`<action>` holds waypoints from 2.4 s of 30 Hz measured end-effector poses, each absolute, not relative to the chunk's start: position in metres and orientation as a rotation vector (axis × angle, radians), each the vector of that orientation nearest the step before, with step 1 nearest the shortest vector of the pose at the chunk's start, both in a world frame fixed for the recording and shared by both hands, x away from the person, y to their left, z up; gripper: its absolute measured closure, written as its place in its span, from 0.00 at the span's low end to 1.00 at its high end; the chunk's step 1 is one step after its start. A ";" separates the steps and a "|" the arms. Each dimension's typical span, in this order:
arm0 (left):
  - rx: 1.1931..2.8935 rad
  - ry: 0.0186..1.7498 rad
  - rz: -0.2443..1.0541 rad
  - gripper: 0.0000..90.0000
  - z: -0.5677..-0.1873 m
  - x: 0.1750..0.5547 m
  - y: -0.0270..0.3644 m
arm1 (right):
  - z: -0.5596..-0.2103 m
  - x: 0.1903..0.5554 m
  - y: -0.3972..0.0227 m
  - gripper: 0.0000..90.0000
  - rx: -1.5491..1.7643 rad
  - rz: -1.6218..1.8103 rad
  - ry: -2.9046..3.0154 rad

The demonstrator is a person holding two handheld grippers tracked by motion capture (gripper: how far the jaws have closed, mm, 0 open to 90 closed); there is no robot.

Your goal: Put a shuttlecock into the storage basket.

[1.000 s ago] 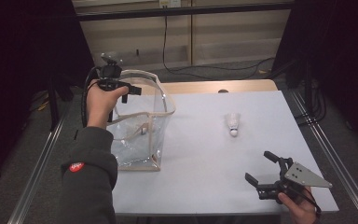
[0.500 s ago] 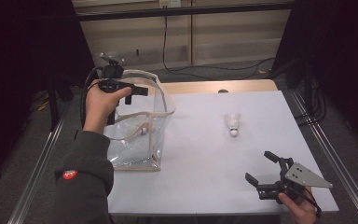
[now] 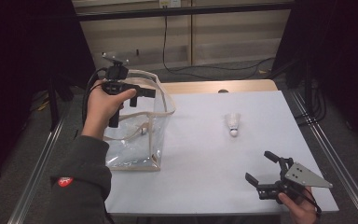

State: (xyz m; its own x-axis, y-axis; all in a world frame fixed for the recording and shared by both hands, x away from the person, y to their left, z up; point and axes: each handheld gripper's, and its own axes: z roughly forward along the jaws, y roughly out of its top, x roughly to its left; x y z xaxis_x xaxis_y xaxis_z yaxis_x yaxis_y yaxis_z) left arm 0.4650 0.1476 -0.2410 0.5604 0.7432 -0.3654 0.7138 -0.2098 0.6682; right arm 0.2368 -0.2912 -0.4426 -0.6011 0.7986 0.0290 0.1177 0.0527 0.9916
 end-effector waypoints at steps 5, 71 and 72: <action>1.975 1.142 0.031 0.37 -0.240 0.459 0.140 | -0.442 0.237 -0.291 0.00 0.918 1.593 1.785; 2.068 0.915 -0.117 0.19 -0.251 0.424 0.072 | -0.442 0.237 -0.291 0.00 0.917 1.591 1.786; 2.068 0.914 -0.118 0.19 -0.251 0.424 0.071 | -0.443 0.237 -0.291 0.00 0.918 1.593 1.786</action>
